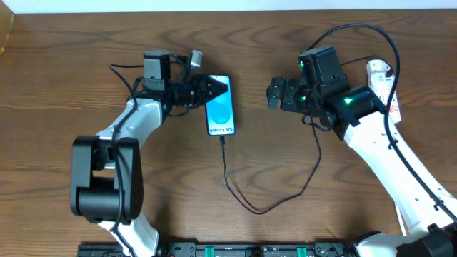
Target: Plug charger to phone and switch on socket
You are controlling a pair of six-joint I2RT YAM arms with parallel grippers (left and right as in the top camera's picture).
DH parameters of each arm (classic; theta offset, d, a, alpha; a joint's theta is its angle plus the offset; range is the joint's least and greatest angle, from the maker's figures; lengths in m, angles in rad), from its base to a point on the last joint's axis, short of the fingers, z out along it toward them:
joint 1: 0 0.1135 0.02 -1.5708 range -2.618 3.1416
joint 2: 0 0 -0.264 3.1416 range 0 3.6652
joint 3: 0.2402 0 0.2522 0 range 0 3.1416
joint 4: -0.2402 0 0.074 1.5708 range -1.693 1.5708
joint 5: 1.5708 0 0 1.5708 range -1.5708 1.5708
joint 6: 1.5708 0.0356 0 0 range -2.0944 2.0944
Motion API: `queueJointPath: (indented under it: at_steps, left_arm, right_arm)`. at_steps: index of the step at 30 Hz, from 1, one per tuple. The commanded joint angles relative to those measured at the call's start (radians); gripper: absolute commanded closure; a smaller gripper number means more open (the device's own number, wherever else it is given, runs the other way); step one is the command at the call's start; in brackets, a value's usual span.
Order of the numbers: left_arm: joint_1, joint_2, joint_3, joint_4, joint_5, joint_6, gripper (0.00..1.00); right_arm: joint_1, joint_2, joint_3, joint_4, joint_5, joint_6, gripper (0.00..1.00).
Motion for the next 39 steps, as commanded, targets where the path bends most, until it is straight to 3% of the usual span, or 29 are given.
queueJointPath:
  at_steps: [1, 4, 10, 20, 39]
  left_arm:
    - [-0.025, 0.020, 0.013, 0.002, 0.009, 0.018, 0.93]
    - [-0.052, 0.028, 0.013, 0.001, 0.003, 0.033, 0.92]
    - [-0.146, 0.029, 0.013, -0.064, -0.166, 0.039, 0.92]
    - [-0.259, 0.030, 0.012, -0.063, -0.325, 0.043, 0.92]
    - [-0.264, 0.111, 0.012, -0.062, -0.323, 0.043, 0.92]
  right_arm:
    - [0.003, -0.017, 0.009, -0.005, 0.031, -0.012, 0.01]
    - [0.003, -0.017, 0.009, -0.005, 0.031, -0.013, 0.01]
    - [0.004, -0.017, 0.009, -0.005, 0.031, -0.013, 0.01]
    - [0.004, -0.017, 0.009, -0.020, 0.031, -0.013, 0.01]
    - [0.005, -0.010, 0.008, -0.024, 0.031, -0.013, 0.01]
